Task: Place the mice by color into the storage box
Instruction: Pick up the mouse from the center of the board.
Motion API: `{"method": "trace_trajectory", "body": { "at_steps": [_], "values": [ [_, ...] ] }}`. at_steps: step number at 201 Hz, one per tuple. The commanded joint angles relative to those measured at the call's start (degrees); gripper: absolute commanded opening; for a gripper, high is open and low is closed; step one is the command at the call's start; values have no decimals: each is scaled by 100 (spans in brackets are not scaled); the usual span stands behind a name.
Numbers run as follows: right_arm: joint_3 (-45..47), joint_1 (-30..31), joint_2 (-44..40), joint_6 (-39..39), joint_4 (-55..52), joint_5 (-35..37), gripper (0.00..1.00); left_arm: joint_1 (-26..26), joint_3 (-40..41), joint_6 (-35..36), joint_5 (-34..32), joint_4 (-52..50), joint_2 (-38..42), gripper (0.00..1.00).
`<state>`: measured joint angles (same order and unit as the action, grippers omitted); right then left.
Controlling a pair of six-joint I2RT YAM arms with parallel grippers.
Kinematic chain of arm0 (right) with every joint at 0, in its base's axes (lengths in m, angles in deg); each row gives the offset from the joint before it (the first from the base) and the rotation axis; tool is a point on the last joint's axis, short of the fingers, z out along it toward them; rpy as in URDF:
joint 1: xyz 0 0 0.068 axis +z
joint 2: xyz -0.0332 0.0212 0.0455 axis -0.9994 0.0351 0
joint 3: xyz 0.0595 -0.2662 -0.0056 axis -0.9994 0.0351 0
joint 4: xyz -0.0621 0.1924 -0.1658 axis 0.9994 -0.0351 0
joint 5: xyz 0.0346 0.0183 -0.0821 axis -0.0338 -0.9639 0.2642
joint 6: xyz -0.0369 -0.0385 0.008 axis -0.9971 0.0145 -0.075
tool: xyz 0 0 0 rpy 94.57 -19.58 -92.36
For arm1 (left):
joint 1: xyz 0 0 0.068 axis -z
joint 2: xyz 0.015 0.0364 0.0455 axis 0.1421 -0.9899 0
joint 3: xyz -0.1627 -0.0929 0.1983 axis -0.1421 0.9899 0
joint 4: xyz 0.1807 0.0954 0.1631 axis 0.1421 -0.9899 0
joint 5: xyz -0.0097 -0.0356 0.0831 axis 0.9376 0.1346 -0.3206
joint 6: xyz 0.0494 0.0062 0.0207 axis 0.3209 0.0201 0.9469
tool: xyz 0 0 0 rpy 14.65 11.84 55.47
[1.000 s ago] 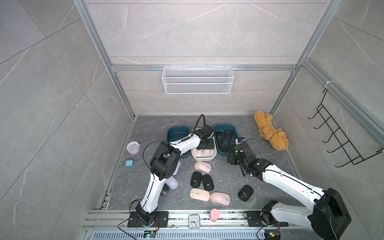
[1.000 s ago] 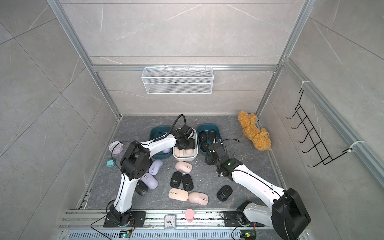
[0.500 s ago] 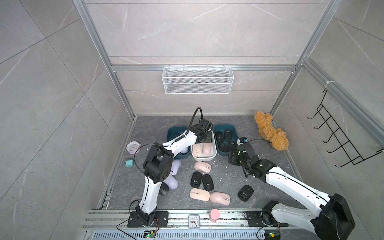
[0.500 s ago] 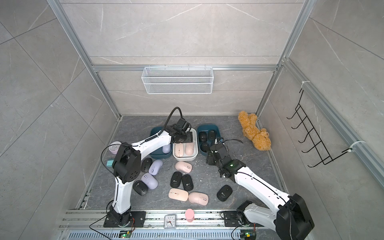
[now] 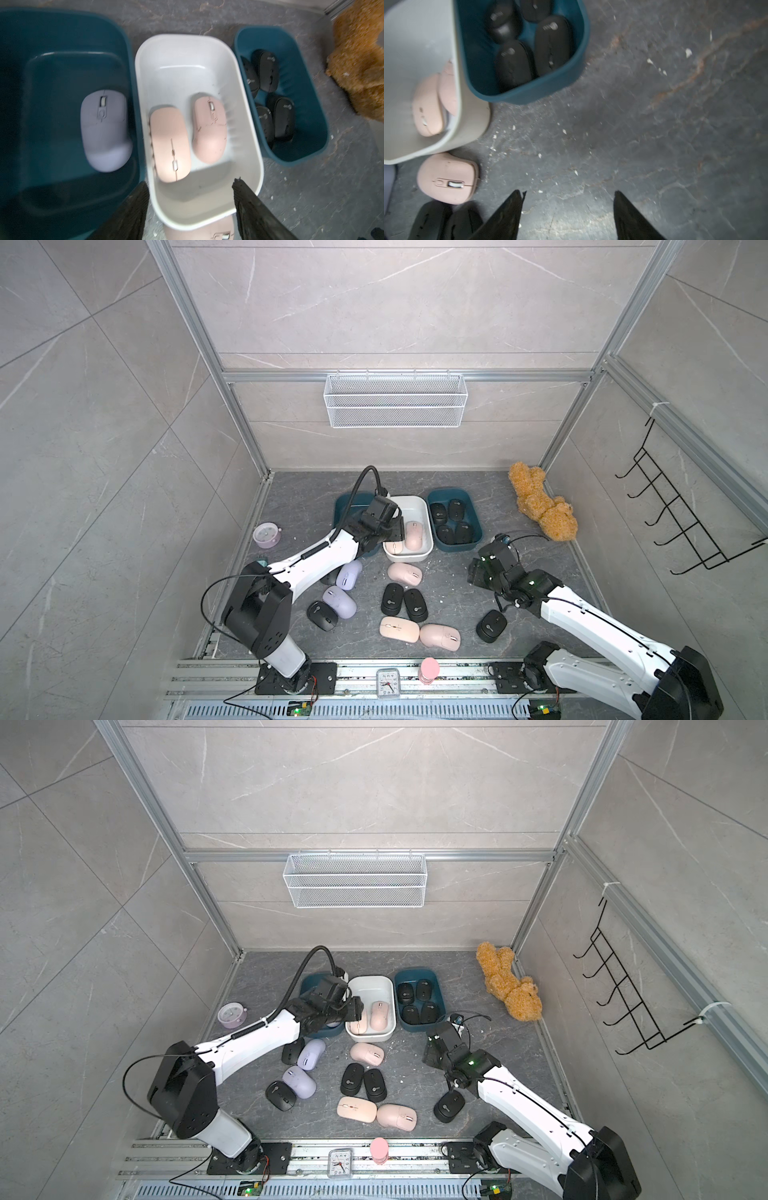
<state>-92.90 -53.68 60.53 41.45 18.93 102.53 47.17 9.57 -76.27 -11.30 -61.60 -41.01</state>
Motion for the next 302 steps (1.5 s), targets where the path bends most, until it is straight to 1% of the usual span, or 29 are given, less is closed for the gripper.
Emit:
{"method": "trace_trajectory", "body": {
  "at_steps": [1, 20, 25, 48, 67, 86, 125, 193, 302],
  "values": [
    [150, 204, 40, 996, -873, 297, 71, -11, 399, 296, -404, 224, 690, 67],
    [236, 303, 45, 1514, -1329, 271, 72, -39, 843, 348, -605, 250, 1176, 67],
    [251, 327, 38, 1776, -1414, 246, 72, -46, 948, 354, -621, 285, 1293, 67],
    [150, 405, 45, 2156, -1872, 214, 73, -132, 1325, 358, -589, 429, 1717, 68],
    [25, 445, 98, 2482, -2331, 192, 75, -203, 1471, 380, -563, 481, 1898, 69],
    [48, 485, 40, 2697, -2536, 81, 75, -257, 1544, 431, -501, 544, 1936, 69],
    [139, 547, 139, 2827, -2586, -359, 76, -342, 1642, 436, -416, 682, 1879, 69],
    [513, 617, 278, 2985, -2144, -918, 76, -469, 1696, 425, -310, 763, 1746, 69],
    [858, 670, 636, 3093, -1408, -1157, 74, -572, 1687, 319, -157, 825, 1588, 69]
  ]
}}
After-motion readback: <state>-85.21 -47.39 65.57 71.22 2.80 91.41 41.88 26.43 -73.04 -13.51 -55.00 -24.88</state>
